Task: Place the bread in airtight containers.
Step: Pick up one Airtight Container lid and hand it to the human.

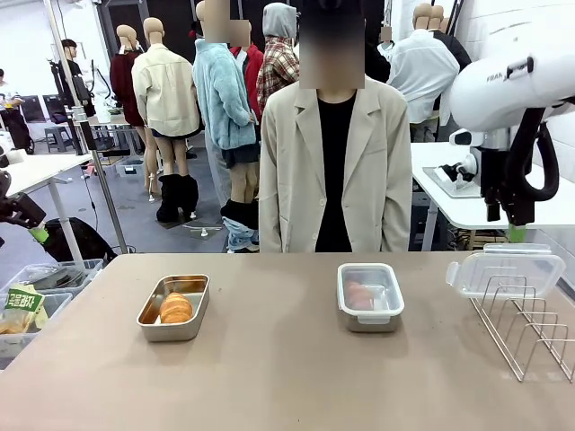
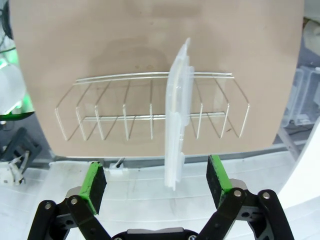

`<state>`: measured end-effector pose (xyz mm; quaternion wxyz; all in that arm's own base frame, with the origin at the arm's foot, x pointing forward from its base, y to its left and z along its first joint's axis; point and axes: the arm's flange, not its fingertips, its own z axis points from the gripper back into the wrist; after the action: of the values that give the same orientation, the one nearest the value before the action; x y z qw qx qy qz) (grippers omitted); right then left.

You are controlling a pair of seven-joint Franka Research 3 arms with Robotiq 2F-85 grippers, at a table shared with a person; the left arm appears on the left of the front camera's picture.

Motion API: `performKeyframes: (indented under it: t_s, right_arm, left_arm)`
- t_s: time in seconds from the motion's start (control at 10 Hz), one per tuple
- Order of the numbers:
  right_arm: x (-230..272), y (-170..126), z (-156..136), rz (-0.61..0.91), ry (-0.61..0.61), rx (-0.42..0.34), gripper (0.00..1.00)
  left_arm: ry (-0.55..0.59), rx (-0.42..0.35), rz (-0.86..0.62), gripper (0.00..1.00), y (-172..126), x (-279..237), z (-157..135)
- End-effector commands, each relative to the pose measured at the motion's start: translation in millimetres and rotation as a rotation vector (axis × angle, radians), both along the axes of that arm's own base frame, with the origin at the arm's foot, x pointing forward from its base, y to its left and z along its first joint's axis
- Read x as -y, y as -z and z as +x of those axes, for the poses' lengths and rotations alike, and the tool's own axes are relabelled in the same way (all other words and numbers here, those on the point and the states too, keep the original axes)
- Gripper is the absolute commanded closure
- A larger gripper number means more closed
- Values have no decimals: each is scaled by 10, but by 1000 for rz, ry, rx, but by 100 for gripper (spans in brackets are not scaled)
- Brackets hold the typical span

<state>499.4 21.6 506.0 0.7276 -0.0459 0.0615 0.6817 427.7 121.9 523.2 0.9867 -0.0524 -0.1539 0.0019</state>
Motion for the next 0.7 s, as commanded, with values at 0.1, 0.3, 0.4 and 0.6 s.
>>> performKeyframes:
  t_s: [0.1, 0.3, 0.4, 0.6]
  right_arm:
    - [44, 315, 116, 6, 30, 63, 0]
    - [18, 439, 218, 7, 62, 5, 0]
    - [19, 502, 286, 2, 91, -5, 0]
    - [3, 649, 378, 16, 91, -23, 0]
  left_arm:
    - [-4, 7, -3, 0, -5, -11, -9]
    - [-4, 7, -3, 0, -5, -11, -9]
    - [-4, 7, -3, 0, -5, -11, -9]
    - [-4, 7, -3, 0, -5, -11, -9]
